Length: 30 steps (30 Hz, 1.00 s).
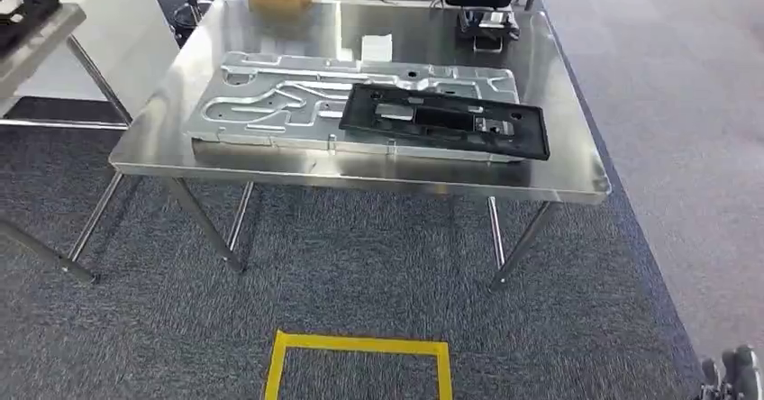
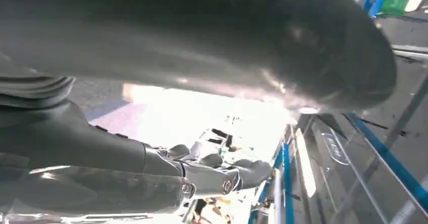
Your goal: Take the parts from the cabinet and place them on the table.
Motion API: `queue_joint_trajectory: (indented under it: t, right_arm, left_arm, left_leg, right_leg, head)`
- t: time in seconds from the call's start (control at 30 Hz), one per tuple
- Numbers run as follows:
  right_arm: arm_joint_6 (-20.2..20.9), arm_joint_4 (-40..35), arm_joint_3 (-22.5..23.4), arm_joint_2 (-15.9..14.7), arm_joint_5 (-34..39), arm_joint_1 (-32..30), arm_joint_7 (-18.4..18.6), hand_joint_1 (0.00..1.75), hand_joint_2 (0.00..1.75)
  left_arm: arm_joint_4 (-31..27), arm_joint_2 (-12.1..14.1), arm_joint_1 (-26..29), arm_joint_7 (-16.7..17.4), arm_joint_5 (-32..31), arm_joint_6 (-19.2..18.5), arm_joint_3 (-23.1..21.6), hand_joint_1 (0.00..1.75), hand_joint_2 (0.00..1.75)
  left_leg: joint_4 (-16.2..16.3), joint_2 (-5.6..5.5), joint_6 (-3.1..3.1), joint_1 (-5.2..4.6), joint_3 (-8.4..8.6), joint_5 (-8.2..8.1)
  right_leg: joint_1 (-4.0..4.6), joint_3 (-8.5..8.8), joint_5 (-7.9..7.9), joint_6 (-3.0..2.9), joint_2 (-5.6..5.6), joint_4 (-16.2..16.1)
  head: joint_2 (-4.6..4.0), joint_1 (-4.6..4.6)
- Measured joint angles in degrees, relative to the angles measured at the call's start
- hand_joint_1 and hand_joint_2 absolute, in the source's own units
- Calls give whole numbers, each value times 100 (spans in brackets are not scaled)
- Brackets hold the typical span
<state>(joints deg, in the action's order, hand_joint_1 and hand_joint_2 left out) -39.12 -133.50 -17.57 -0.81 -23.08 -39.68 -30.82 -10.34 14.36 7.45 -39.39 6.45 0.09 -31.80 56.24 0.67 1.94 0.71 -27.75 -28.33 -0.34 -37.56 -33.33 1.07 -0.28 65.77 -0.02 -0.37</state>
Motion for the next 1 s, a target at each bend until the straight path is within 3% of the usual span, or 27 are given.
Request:
queue_joint_trajectory:
  t: [0.03,0.07,0.1,0.13,0.17,0.2,0.23,0.27,0.3,0.37,0.4,0.43,0.47,0.5,0.53,0.57,0.6,0.63,0.67,0.7,0.73,0.77,0.8,0.83,0.9,0.93,1.0]
  right_arm:
    - [0,7,0,-4,31,0,18,0,0]
    - [0,18,0,-9,68,-1,37,0,0]
    - [0,37,0,-9,98,-6,50,0,0]
    - [0,48,0,-9,105,-10,53,0,0]
    - [0,63,0,-9,110,-17,66,0,0]
    - [0,74,0,-9,136,-19,70,0,0]
    - [0,83,0,-9,162,-19,76,0,0]
    - [0,85,0,-9,175,-19,81,0,0]
    - [0,87,0,-9,177,-19,79,0,0]
    - [0,105,2,-11,208,-49,81,0,0]
    - [0,114,2,-11,212,-50,85,0,0]
    - [0,122,0,-11,236,-49,90,0,0]
    - [0,138,0,-9,275,-65,103,0,0]
    - [0,151,0,-9,293,-70,114,0,0]
    - [0,168,2,-9,326,-73,140,0,0]
    - [0,188,2,-9,361,-74,155,0,0]
    - [0,214,2,-9,396,-74,168,0,0]
    - [0,241,2,-9,424,-77,168,0,0]
    - [0,267,2,-7,479,-80,168,0,0]
    - [0,291,4,-7,534,-81,168,0,0]
    - [0,312,7,-7,581,-86,168,0,0]
    - [2,334,11,-4,629,-90,166,0,0]
    - [11,364,13,4,690,-88,156,0,0]
    - [22,393,13,7,747,-95,149,0,0]
    - [59,474,22,9,887,-103,142,0,0]
    - [96,520,30,9,970,-109,142,0,0]
    - [216,631,74,48,1186,-126,99,0,0]
  left_arm:
    - [15,0,0,0,-7,7,0,0,0]
    - [26,-2,-7,0,-9,11,0,0,0]
    - [42,-7,-11,0,-11,13,0,0,0]
    - [48,-9,-13,0,-11,15,0,0,0]
    - [61,-13,-18,0,-29,31,0,0,0]
    - [70,-18,-22,0,-40,44,0,0,0]
    - [75,-22,-34,0,-42,50,0,0,0]
    - [74,-39,-43,0,-44,57,0,0,0]
    - [85,-42,-34,0,-44,79,0,0,0]
    - [101,-44,-45,0,-50,90,0,0,0]
    - [109,-39,-31,0,-61,90,0,0,0]
    - [125,-44,-29,0,-70,94,0,0,0]
    - [125,-50,-18,0,-101,98,0,0,0]
    - [125,-50,-15,0,-105,105,0,0,0]
    - [129,-48,-15,0,-109,109,0,0,0]
    - [134,-48,-18,0,-111,109,0,0,0]
    - [136,-57,-21,0,-116,109,-2,0,0]
    - [136,-63,-21,0,-120,112,-2,0,0]
    - [136,-63,-18,0,-125,114,-2,0,0]
    - [138,-63,-20,0,-127,129,-2,0,0]
    - [138,-63,-23,0,-129,149,-2,0,0]
    - [138,-63,-45,0,-140,160,-2,0,0]
    - [140,-63,-53,0,-164,185,-4,0,0]
    - [142,-63,-47,0,-170,193,-4,0,0]
    - [155,-70,-29,0,-210,208,-9,0,0]
    - [168,-77,-39,0,-225,208,-13,0,0]
    - [173,-77,-43,0,-234,210,-15,0,0]
  left_leg:
    - [7,5,4,-8,-98,75]
    - [22,9,2,-14,-206,146]
    - [43,14,-4,-18,-302,211]
    - [64,17,-9,-25,-380,254]
    - [93,17,-18,-37,-470,313]
    - [110,14,-26,-48,-537,359]
    - [132,8,-36,-48,-570,403]
    - [155,-9,-73,-79,-600,442]
    - [151,1,-110,-67,-614,493]
    - [110,2,-191,-32,-642,616]
    - [93,-4,-242,-64,-667,681]
    - [188,-24,-253,-24,-726,533]
    - [417,-27,-276,-21,-818,134]
    - [764,-28,-303,-8,-908,-247]
    - [1169,-28,-330,-2,-971,-560]
    - [1571,-28,-353,1,-1014,-750]
    - [1812,-27,-367,5,-1005,-720]
    - [1857,-27,-375,9,-895,-497]
    - [1657,-27,-377,11,-678,-231]
    - [1243,-28,-368,13,-347,-31]
    - [721,-32,-355,13,45,-30]
    - [152,-38,-323,-9,382,-348]
    - [-36,-57,-242,-31,466,-404]
    - [-31,-55,-220,-40,404,-397]
    - [-26,-46,-104,-41,326,-325]
    - [-51,-8,-39,-1,242,-210]
    - [-51,10,34,-8,52,-67]
  right_leg:
    - [-3,-86,-284,18,0,436]
    - [-3,-137,-401,25,0,801]
    - [-1,-93,-319,22,0,956]
    - [-1,41,-145,10,1,892]
    - [5,363,138,-18,3,545]
    - [17,703,282,-59,4,107]
    - [40,1111,276,-118,8,-439]
    - [75,1484,110,-174,2,-985]
    - [64,1534,56,-163,0,-1174]
    - [104,1459,121,-202,5,-1155]
    - [78,1409,216,-236,4,-1195]
    - [43,1327,305,-269,-42,-1213]
    - [42,1222,377,-328,-29,-1213]
    - [47,1135,440,-337,-33,-1207]
    - [52,1051,507,-341,-40,-1195]
    - [57,949,576,-337,-45,-1176]
    - [60,848,633,-329,-53,-1145]
    - [59,722,691,-314,-54,-1085]
    - [56,597,726,-298,-58,-1014]
    - [52,475,756,-282,-59,-930]
    - [49,372,782,-259,-58,-852]
    - [74,306,810,-228,-58,-780]
    - [74,282,849,-193,-58,-740]
    - [75,288,880,-167,-70,-740]
    - [68,254,1004,-94,-65,-780]
    - [49,194,958,-59,-39,-730]
    - [29,18,195,-9,0,-256]
  head:
    - [0,-4]
    - [0,2]
    - [2,-5]
    - [0,0]
    - [0,-5]
    - [0,-2]
    - [0,-5]
    - [2,-13]
    - [2,-13]
    - [2,-7]
    - [0,-7]
    - [0,9]
    - [0,-24]
    - [2,-53]
    - [0,-35]
    - [2,-39]
    - [0,-42]
    - [0,-39]
    - [0,-44]
    - [0,-42]
    - [2,-44]
    - [2,-53]
    - [2,-33]
    - [0,-26]
    - [0,-55]
    - [0,-74]
    - [2,-29]
